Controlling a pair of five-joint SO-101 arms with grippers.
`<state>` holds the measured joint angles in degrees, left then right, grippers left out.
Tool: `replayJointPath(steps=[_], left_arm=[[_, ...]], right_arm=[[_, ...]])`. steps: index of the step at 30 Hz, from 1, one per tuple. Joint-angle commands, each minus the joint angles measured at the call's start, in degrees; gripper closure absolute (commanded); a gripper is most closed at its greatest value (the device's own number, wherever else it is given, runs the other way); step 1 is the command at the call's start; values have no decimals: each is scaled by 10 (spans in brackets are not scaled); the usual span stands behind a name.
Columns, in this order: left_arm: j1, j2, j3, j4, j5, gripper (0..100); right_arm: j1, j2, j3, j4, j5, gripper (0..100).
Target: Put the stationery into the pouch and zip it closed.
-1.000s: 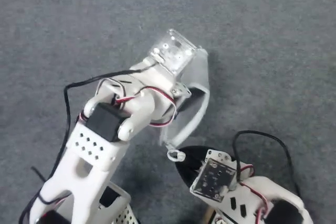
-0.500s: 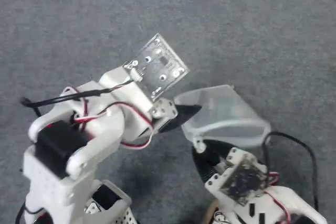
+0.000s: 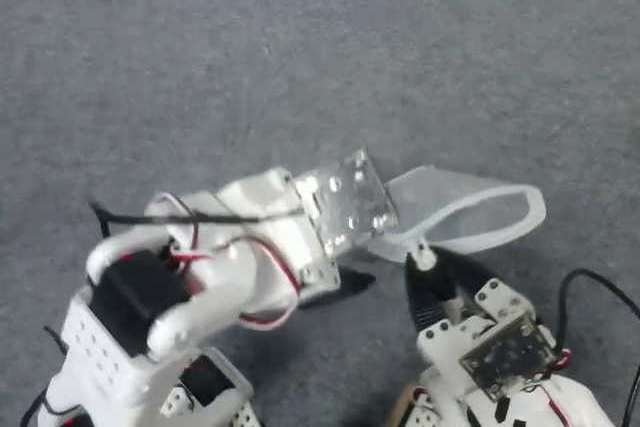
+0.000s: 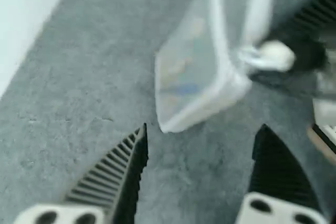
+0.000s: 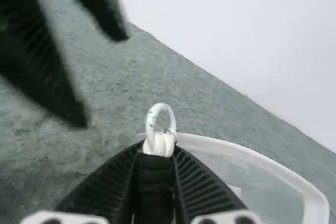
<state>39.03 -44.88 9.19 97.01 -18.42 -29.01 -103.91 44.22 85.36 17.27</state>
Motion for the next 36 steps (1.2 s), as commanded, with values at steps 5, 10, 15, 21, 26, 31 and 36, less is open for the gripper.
replayJointPath(steps=[5, 10, 15, 21, 26, 31, 36], left_arm=[[16, -111, 219, -194, -4, 699], [45, -128, 320, -310, 30, 699], [53, -125, 366, -400, 73, 699], [56, -125, 408, -486, 98, 746], [56, -128, 450, -543, 98, 837], [56, -128, 465, -549, 97, 993], [56, -128, 487, -549, 97, 991]], right_arm=[[15, -3, -36, 0, -8, 993], [15, -3, -36, 0, -36, 993], [15, -3, -36, 0, -47, 993], [15, -3, -36, 0, -48, 993], [24, -2, -34, -10, -96, 993], [61, -1, -22, -57, -126, 993], [92, -1, 24, -131, -166, 992]])
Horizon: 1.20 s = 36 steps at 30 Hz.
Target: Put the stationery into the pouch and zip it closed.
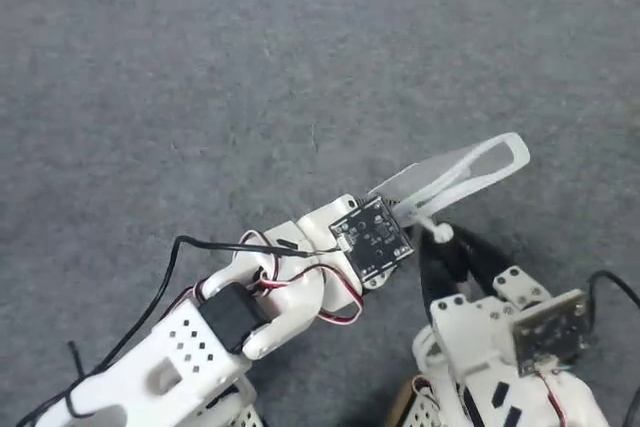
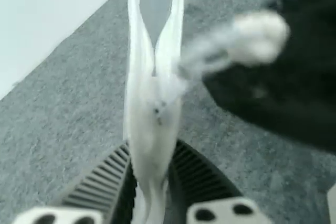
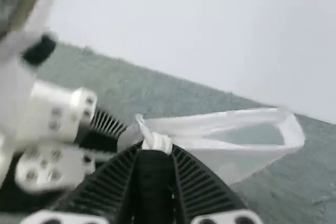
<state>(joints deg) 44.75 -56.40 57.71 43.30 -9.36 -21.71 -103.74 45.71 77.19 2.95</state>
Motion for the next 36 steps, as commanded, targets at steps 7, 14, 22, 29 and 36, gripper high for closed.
replayJointPath(steps=[7, 14, 22, 29, 36], left_arm=[[-4, -13, 25, -11, 4, 991], [-4, -14, 34, -10, -8, 992], [-5, -14, 34, -9, -18, 993], [-5, -14, 40, -9, -19, 994], [-5, -14, 37, 2, -20, 994]], right_arm=[[23, -1, 29, -94, -62, 992], [101, 1, 70, -154, -58, 992], [162, -2, 156, -255, -60, 992], [204, 1, 164, -299, -58, 992], [230, 2, 198, -355, -58, 992]])
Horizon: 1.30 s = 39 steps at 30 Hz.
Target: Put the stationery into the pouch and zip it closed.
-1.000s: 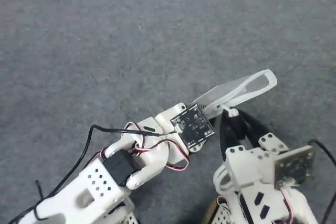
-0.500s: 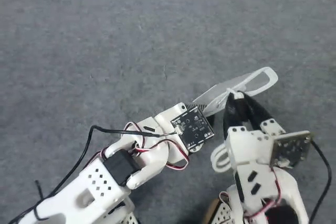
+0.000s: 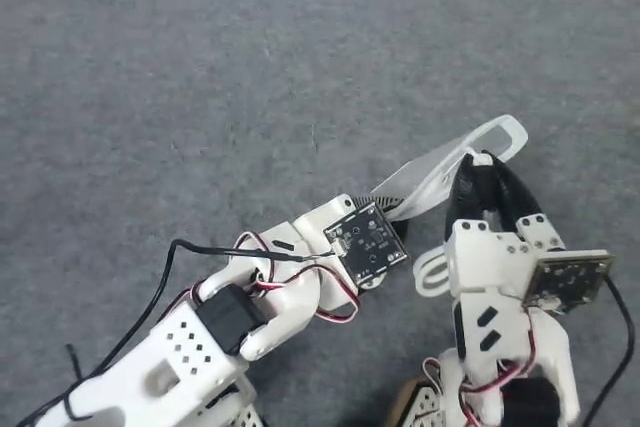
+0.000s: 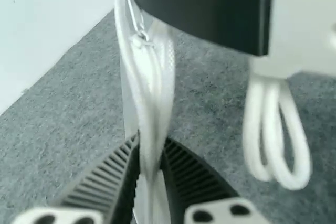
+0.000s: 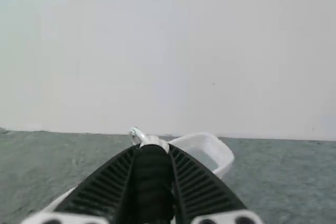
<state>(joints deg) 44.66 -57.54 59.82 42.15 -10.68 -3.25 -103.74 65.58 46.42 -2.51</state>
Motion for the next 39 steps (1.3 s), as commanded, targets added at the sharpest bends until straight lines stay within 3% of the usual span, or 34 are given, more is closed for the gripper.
replayJointPath(steps=[1, 8, 18, 26, 36, 39], left_arm=[[-4, -3, 16, 14, -7, 994], [-4, -43, 20, 31, -7, 994], [-5, -98, 36, 59, -9, 994], [-87, -156, 40, 118, -36, 994], [-98, -260, 85, 143, -32, 993], [-98, -273, 95, 143, -19, 991]], right_arm=[[53, 2, 8, -61, -2, 992], [70, 2, 73, -134, 25, 992], [161, 36, 88, -225, 25, 992], [211, 139, 84, -276, 21, 992], [160, 144, 84, -225, 25, 987], [129, 144, 75, -174, 25, 910]])
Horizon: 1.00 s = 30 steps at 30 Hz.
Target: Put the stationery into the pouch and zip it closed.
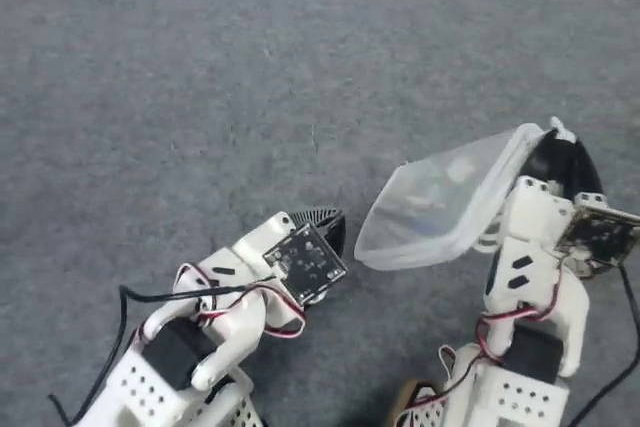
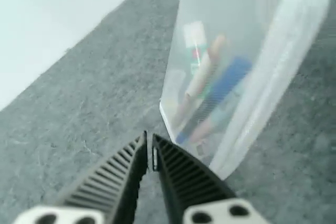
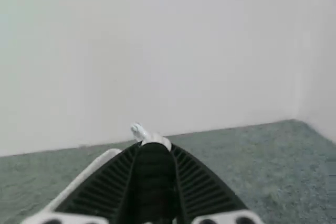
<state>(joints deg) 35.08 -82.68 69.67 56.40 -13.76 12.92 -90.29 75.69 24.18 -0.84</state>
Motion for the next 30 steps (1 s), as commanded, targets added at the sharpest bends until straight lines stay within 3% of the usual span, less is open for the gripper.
replayJointPath(steps=[1, 6, 13, 18, 23, 30], left_arm=[[-3, -25, 0, 1, 20, 991], [-26, -62, 13, 1, 60, 968], [-210, -178, 16, 1, 192, 822], [-303, -219, 44, -20, 222, 795], [-389, -218, 115, -97, 223, 794], [-450, -218, 228, -183, 222, 793]], right_arm=[[-42, 9, -35, 77, 9, 864], [-64, 8, -113, 230, 4, 695], [-64, 8, -164, 425, 9, 691], [-58, 8, -112, 451, 14, 691], [-58, 9, 2, 446, 106, 691], [-49, 8, 55, 445, 125, 691]])
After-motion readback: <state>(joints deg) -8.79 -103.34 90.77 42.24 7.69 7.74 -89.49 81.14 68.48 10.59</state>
